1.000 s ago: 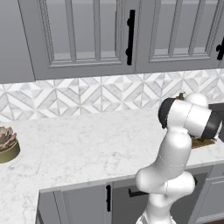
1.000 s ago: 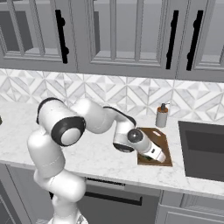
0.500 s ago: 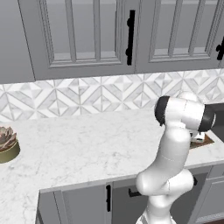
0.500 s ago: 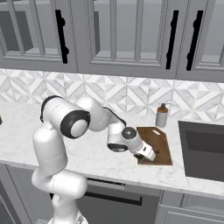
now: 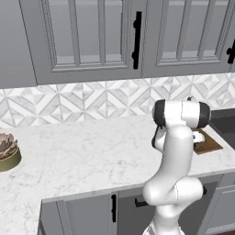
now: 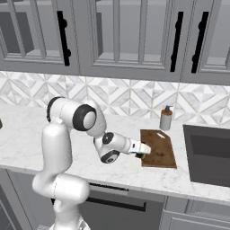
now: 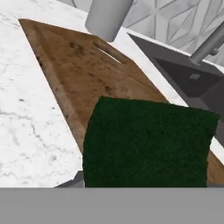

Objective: Pick up the sponge from the counter and clean the cutting board by briefly scrubbing or pressing down on the cutting board. Once finished, release the sponge.

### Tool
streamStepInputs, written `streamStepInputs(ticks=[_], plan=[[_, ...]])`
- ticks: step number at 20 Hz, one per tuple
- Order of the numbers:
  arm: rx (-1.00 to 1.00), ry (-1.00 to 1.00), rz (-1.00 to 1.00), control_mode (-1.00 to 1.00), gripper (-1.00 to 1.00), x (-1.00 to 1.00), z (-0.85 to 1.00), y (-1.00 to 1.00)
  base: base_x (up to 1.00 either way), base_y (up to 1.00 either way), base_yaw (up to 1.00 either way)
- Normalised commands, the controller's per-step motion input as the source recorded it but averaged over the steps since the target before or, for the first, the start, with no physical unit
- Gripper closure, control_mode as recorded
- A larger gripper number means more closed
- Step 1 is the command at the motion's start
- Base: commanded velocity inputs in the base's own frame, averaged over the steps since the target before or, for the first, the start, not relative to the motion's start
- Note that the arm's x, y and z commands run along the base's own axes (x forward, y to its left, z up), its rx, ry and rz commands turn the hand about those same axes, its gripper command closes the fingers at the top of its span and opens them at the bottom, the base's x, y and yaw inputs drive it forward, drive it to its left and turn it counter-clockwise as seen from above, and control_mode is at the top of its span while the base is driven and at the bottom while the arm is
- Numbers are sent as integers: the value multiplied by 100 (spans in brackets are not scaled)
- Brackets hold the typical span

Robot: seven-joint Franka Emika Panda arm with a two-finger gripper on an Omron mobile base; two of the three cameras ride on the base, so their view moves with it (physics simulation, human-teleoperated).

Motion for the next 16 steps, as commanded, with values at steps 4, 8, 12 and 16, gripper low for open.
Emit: streamStepInputs(ticks=[4, 8, 12, 16], plan=[[15, 0, 7, -100, 100, -72, 61, -13, 0, 0, 0], [24, 0, 0, -100, 100, -63, 100, 0, 0, 0, 0], [10, -18, 0, -100, 100, -9, 100, -15, 0, 0, 0], [10, -16, 0, -100, 100, 0, 100, -30, 0, 0, 0]])
